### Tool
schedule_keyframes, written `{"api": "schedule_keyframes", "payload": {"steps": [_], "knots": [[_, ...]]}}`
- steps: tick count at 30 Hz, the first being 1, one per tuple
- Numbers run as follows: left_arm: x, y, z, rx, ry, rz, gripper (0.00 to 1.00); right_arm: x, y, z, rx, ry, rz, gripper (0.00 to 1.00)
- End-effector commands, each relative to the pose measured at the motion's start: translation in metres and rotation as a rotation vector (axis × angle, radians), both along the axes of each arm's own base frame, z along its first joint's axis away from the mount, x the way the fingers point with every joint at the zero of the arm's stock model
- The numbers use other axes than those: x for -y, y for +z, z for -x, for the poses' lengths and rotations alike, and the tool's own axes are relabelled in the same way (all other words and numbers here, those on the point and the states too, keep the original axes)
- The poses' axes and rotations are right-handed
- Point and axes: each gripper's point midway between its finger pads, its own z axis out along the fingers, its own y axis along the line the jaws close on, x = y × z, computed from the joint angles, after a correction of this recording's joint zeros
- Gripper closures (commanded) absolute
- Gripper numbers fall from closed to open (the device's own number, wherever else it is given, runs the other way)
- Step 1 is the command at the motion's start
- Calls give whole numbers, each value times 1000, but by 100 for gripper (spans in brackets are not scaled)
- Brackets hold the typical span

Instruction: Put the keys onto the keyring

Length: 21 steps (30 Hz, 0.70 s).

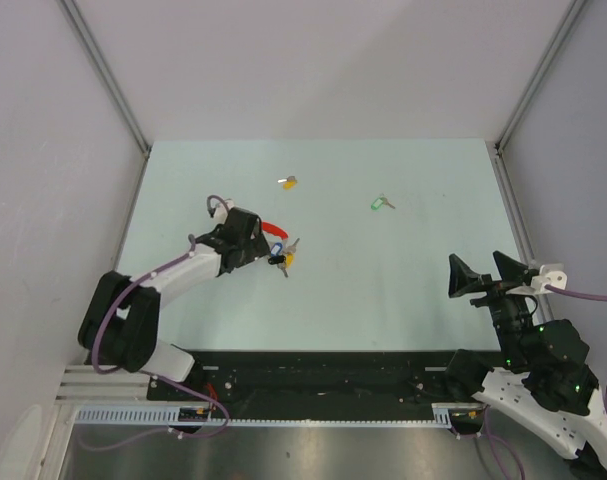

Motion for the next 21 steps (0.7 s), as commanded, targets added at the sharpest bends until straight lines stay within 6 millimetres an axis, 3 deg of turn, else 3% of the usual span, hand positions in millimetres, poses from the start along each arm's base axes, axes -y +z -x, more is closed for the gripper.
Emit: {"api": "schedule_keyframes", "payload": {"steps": [1,5,7,15,18,21], "knots": [[26,8,-32,64,42,93,9,-3,2,2,9,26,-10,0],[41,3,-38,57,26,121,23,-5,1,1,11,30,-1,0],[50,0,-38,45,2,124,25,-5,2,2,14,33,-2,0],[91,-36,-22,-69,-112,151,39,-6,1,1,18,38,9,0],[117,-38,-14,-85,-172,172,46,-7,1,1,18,41,12,0],[155,-25,-4,-71,-266,196,46,-7,1,1,17,41,15,0]]}}
